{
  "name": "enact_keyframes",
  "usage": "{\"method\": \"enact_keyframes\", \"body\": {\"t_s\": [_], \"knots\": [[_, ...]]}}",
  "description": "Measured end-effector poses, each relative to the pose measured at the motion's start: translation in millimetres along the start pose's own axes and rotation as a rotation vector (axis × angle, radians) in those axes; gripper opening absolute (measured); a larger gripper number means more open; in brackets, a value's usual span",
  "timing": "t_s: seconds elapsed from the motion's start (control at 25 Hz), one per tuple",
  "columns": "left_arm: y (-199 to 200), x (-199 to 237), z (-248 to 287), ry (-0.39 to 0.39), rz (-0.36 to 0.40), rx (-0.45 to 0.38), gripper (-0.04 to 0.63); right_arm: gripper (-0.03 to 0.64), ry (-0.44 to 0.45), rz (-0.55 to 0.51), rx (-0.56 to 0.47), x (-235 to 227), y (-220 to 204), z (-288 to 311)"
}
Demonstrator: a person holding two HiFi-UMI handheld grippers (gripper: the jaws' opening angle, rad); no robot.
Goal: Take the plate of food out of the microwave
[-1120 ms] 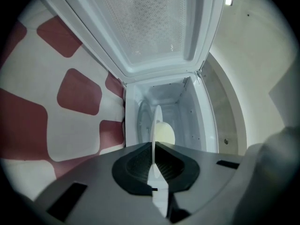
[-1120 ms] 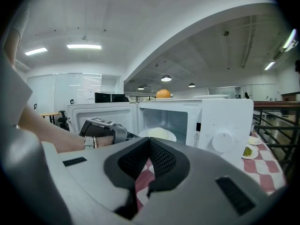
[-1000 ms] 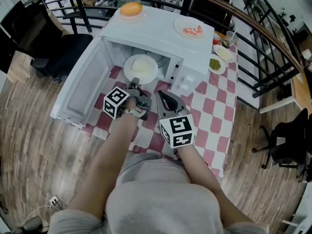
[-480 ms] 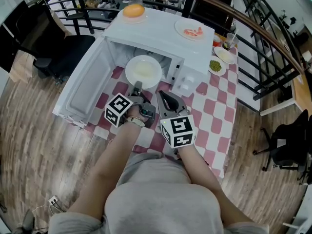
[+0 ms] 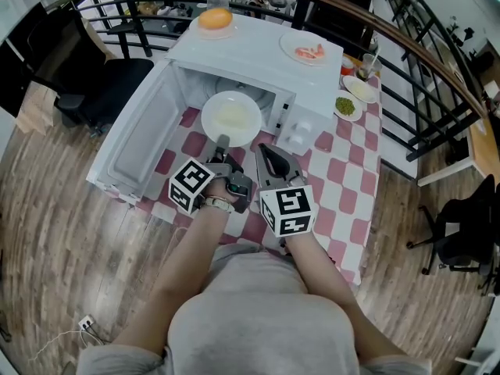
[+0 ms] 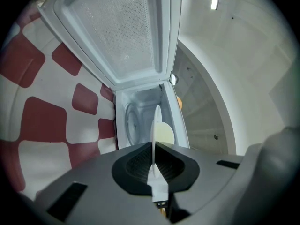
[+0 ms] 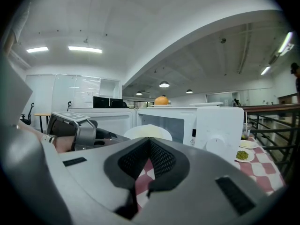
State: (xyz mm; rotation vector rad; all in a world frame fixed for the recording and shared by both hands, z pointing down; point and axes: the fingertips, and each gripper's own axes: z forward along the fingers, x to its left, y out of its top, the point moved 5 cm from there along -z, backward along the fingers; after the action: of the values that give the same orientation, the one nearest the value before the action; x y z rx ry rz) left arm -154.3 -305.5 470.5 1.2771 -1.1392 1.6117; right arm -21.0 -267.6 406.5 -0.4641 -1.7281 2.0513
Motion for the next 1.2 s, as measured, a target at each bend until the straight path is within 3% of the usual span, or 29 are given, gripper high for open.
{"method": "enact_keyframes", "body": {"t_s": [1.2], "knots": [[-8,-20,-24,-0.030,-0.066,0.022,0.012,0.023,-0.006,-0.010,-0.016,1,3,-7]]}}
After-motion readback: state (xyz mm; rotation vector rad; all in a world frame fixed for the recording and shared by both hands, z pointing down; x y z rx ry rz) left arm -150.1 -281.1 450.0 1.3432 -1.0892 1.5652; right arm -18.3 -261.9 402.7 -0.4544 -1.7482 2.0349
